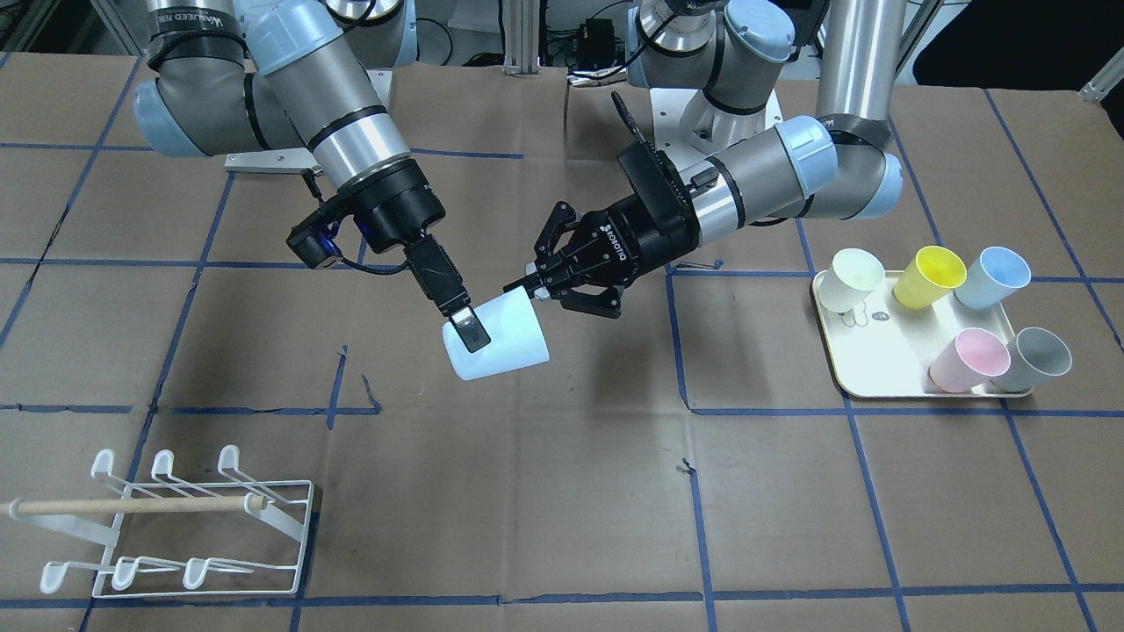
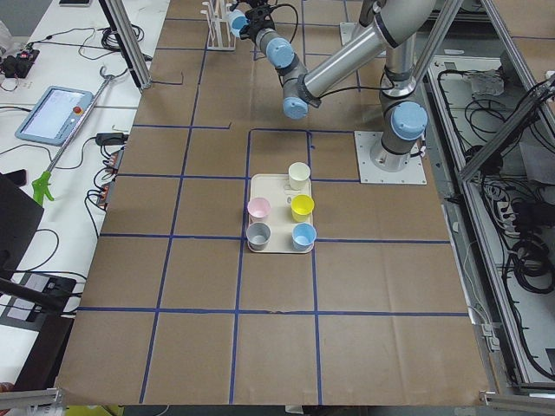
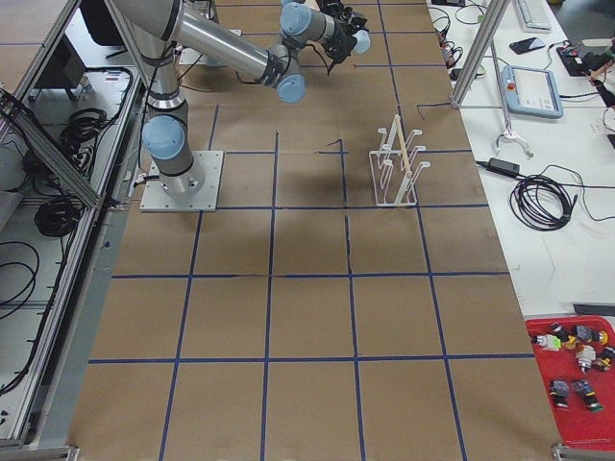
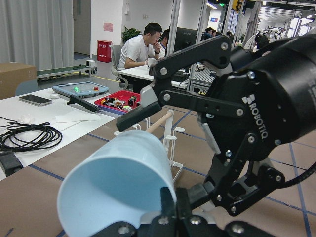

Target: Transfer IKEA cup to right arm and place on rack

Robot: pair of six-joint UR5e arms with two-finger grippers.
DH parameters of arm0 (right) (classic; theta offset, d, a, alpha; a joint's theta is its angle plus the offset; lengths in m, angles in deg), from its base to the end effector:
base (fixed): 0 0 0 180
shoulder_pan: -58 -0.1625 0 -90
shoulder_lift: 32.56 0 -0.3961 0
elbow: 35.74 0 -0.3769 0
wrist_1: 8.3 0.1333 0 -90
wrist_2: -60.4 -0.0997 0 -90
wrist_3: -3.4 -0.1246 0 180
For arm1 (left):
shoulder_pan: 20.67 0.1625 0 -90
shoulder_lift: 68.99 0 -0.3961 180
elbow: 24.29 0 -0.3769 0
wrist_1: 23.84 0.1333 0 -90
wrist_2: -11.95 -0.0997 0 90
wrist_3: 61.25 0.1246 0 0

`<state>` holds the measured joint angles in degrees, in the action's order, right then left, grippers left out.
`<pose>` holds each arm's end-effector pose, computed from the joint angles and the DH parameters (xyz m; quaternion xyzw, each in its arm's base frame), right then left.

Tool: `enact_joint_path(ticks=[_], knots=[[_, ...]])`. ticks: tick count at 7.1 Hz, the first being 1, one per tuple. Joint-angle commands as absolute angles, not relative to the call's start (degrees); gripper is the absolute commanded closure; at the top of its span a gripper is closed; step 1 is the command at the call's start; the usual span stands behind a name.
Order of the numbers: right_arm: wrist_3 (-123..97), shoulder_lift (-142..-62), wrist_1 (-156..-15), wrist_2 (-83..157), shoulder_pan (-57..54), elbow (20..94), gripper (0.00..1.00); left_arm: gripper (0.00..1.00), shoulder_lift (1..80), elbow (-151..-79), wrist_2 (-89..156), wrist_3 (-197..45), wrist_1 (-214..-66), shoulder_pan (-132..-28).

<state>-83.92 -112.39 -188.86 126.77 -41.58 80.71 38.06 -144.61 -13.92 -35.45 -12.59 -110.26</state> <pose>0.2678 -0.4856 0.3410 0.4752 0.7375 -0.1579 0.4533 -0.2420 -0.4758 0.3124 -0.4007 -0.6842 0.4812 0.3739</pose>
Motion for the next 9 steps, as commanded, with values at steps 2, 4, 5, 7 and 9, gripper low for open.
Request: enact_joint_path(ticks=[2, 4, 5, 7, 9], knots=[[-84.4, -110.4, -188.8, 126.9, -42.2, 79.0, 0.01, 1.00, 38.0, -144.6, -14.1, -35.9, -12.6, -110.3], [-84.4, -110.4, -188.7, 127.0, -42.2, 79.0, 0.02, 1.00, 38.0, -144.6, -14.1, -36.0, -12.6, -110.3], [-84.3, -110.4, -188.8, 126.7, -42.2, 79.0, 0.19, 1.00, 38.0, -144.6, -14.1, -36.0, -12.6, -110.3], [-84.2, -110.4, -188.8, 126.2, -42.1, 79.0, 0.46, 1.00, 38.0, -144.6, -14.1, -36.0, -12.6, -110.3], [-84.1, -110.4, -188.7, 126.1, -42.1, 79.0, 0.56, 0.97, 37.8, -144.6, -14.2, -36.0, -12.6, -110.3]])
